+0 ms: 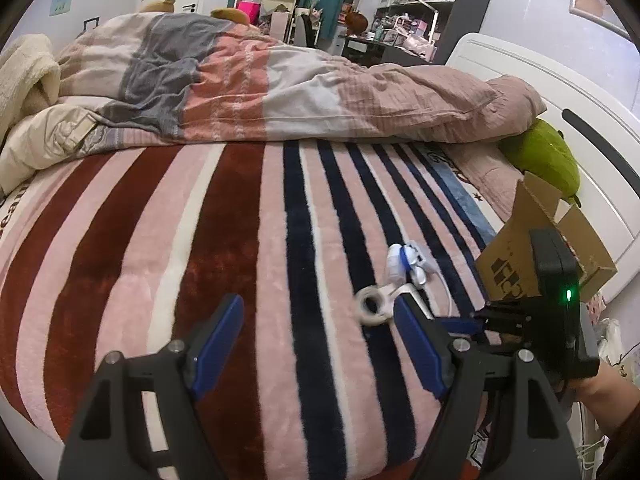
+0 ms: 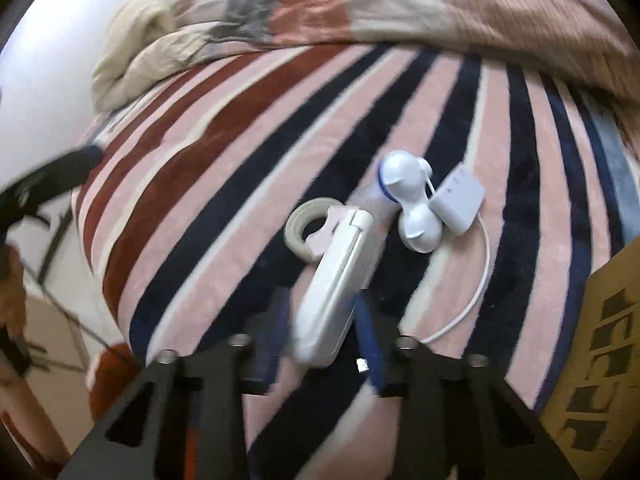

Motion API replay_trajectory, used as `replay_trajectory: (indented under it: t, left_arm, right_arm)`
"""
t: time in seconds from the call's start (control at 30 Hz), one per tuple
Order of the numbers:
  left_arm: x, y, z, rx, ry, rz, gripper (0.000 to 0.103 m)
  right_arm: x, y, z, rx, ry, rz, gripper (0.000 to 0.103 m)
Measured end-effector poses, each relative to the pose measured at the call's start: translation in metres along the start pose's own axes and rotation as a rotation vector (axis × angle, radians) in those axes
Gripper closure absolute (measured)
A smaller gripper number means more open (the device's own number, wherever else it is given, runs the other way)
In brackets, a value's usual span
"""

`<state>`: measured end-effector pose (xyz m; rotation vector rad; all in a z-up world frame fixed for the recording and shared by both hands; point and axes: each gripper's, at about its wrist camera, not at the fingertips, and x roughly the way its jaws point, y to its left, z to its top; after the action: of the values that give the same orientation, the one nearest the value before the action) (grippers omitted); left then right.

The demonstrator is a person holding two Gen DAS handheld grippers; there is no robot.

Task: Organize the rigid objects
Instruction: 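Grasp the white power bank with the right gripper, then carry the power bank into the cardboard box and release it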

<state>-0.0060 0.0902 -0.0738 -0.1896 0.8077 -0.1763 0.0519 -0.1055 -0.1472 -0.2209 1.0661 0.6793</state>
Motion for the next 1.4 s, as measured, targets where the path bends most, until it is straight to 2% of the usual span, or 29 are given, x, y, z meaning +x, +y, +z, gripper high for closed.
replay_trajectory:
  t: [0.1,0.2,0.27,0.33,0.47,0.6,0.77,0.93,1.17,1.2,1.27,1.4]
  left_arm:
    - [-0.003,-0.004,-0.001,0.011,-0.005,0.000,0.028]
    - [-0.003,-0.003,-0.003,0.012,-0.003,0.006,0.028]
    - [-0.003,0.000,-0.003,0.008,0.000,0.016,0.028]
    - [-0.002,0.003,-0.004,0.002,0.005,0.022,0.028]
    - [0.001,0.011,-0.006,-0.015,0.014,0.035,0.028]
    - [0.003,0.014,-0.008,-0.021,0.021,0.039,0.028]
    - [0.003,0.014,-0.008,-0.021,0.019,0.034,0.028]
    - [0.002,0.010,-0.008,-0.015,0.018,0.034,0.028]
    - [0.002,0.009,-0.008,-0.009,0.024,0.036,0.028]
    - [0.002,0.009,-0.008,-0.010,0.024,0.035,0.028]
    - [0.002,0.009,-0.007,-0.012,0.026,0.035,0.028]
    - [0.001,0.005,-0.005,-0.005,0.028,0.029,0.028]
  right_arm:
    - [-0.003,0.008,-0.006,-0.055,0.017,0.016,0.085]
    - [-0.002,0.011,-0.009,-0.065,0.032,0.025,0.079]
    - [0.005,0.008,-0.010,-0.016,0.050,0.044,0.055]
    - [0.010,0.003,-0.010,0.030,0.048,0.062,0.050]
    - [0.010,-0.008,-0.007,0.134,0.022,0.120,0.050]
    - [0.003,-0.013,-0.003,0.134,-0.038,-0.024,0.050]
    - [-0.004,-0.013,0.001,0.079,-0.054,-0.126,0.050]
    - [-0.004,-0.015,-0.002,0.084,-0.041,-0.080,0.050]
    - [0.010,-0.007,-0.001,0.053,-0.014,-0.100,0.050]
    - [0.011,-0.006,-0.001,0.053,-0.012,-0.099,0.051]
    - [0.013,-0.005,0.000,0.043,-0.007,-0.102,0.072]
    - [0.009,0.003,0.001,-0.011,-0.013,-0.132,0.072]
